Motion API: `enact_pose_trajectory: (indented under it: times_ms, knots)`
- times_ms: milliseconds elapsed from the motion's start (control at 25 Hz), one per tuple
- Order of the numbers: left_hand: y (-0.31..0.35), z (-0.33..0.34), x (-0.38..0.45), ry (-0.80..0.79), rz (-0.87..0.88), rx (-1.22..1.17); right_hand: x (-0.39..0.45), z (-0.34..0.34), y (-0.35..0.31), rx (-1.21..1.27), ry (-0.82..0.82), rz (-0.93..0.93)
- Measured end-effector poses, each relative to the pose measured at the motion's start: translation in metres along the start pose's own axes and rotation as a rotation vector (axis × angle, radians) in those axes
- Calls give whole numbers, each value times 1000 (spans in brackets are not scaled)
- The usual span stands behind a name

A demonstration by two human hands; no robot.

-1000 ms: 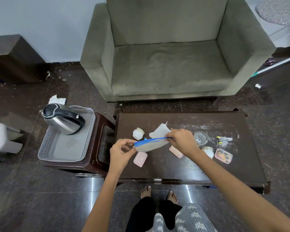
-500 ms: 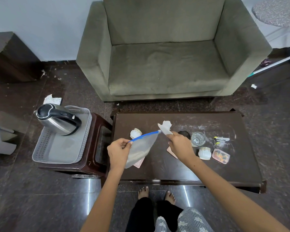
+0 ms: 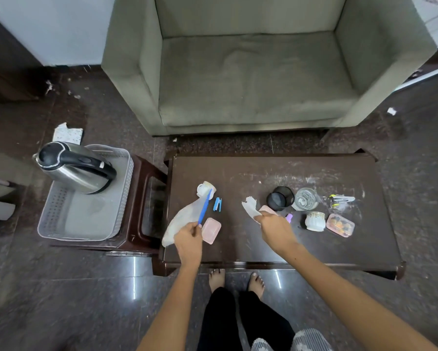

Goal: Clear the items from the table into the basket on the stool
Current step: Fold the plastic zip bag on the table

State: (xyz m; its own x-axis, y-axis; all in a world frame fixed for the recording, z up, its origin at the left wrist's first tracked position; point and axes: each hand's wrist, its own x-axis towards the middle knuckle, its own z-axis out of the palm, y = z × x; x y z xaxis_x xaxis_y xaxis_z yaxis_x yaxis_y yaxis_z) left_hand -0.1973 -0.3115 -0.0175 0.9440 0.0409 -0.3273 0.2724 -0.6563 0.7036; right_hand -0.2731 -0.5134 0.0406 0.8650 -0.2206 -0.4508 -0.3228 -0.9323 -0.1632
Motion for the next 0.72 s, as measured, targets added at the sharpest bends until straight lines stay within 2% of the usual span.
enact_pose_trajectory:
  times_ms: [80,160,200,280,320,400,480,520,600,720]
  knots:
    - [-16,23,-2,-231,-19,69,2,3,2,-16,-26,5]
    - [-15,37,-8,-464,-115,72,3,7,4,-38,-63,9]
    - [-11,41,-12,-531,-133,55,2,7,5,-38,-78,10]
    - [4,45,-21,-554,-167,-12,-1,5,4,-53,-73,2]
    - [13,44,-25,-548,-244,-107,-2,4,5,-54,-61,0]
    - [32,39,-30,-595,-485,-426,-6,3,2,-33,-36,-35]
    - [43,34,-29,-665,-638,-716,-9,6,0,-45,106,-197]
    - [47,30,-28,-681,-658,-802,-11,9,-1,-62,117,-275]
    - [55,23,-25,-704,-608,-867,-16,12,-3,-134,36,-396]
    - [60,18,-23,-680,-505,-718,-22,16,-4,-182,16,-510]
